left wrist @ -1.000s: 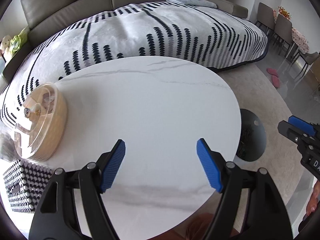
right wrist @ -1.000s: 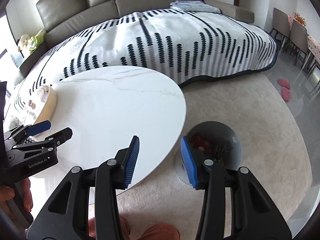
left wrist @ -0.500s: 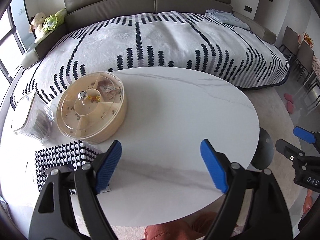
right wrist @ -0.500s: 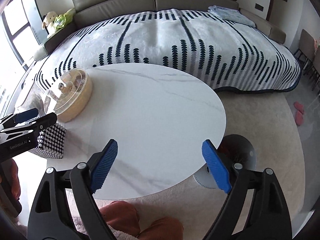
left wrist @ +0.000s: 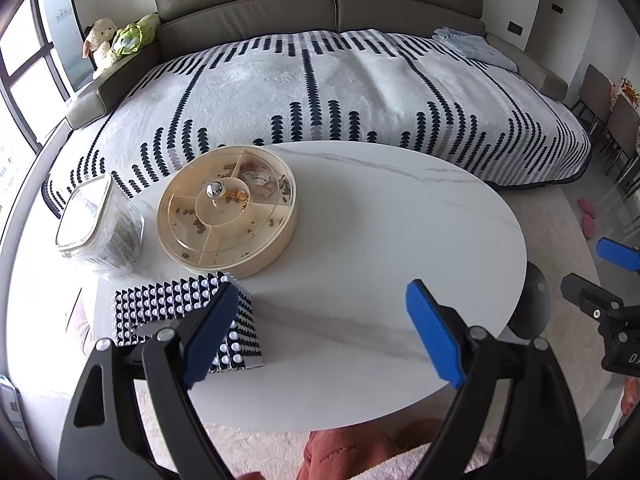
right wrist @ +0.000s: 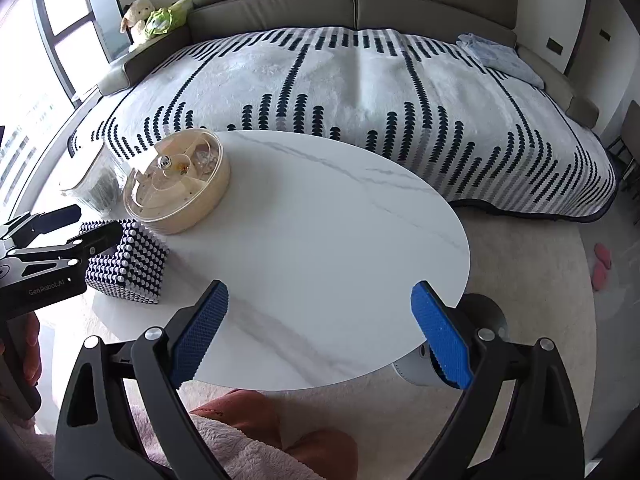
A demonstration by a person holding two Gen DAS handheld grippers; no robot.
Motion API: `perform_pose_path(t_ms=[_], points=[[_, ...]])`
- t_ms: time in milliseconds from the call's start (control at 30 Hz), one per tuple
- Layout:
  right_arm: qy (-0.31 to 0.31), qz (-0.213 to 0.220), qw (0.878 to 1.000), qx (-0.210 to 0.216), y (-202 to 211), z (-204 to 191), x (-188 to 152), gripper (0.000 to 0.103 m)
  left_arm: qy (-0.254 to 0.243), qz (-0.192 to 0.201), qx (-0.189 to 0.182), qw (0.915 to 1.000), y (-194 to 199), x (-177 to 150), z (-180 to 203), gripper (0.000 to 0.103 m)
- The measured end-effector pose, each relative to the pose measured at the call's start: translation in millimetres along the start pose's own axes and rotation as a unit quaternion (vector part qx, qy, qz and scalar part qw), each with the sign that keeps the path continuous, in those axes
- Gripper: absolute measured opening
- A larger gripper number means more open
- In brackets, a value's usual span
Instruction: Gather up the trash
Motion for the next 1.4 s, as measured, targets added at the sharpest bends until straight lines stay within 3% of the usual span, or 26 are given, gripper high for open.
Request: perform_pose_path(t_ms=[900, 1400], points=[[-0.005, 0.009, 1.0, 0.0, 21, -3, 0, 0.09, -0.013, 0.001, -0.007, 0.9999, 22, 3, 4, 0.086], [-0.017, 0.055, 0.998, 0.0, 40, 2, 4, 0.09, -0.02, 0.034, -0.009, 0.9992, 36, 11, 10, 0.086]])
Point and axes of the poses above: each gripper's, at about its wrist camera, not at the fingertips, and y roughly against the way its jaws point, z to its right, x to its top, the point moved 1 cm from there along -y, roughly the way its jaws point, and after that the axes turned 1 degree about -y, right-handed, at the moved point
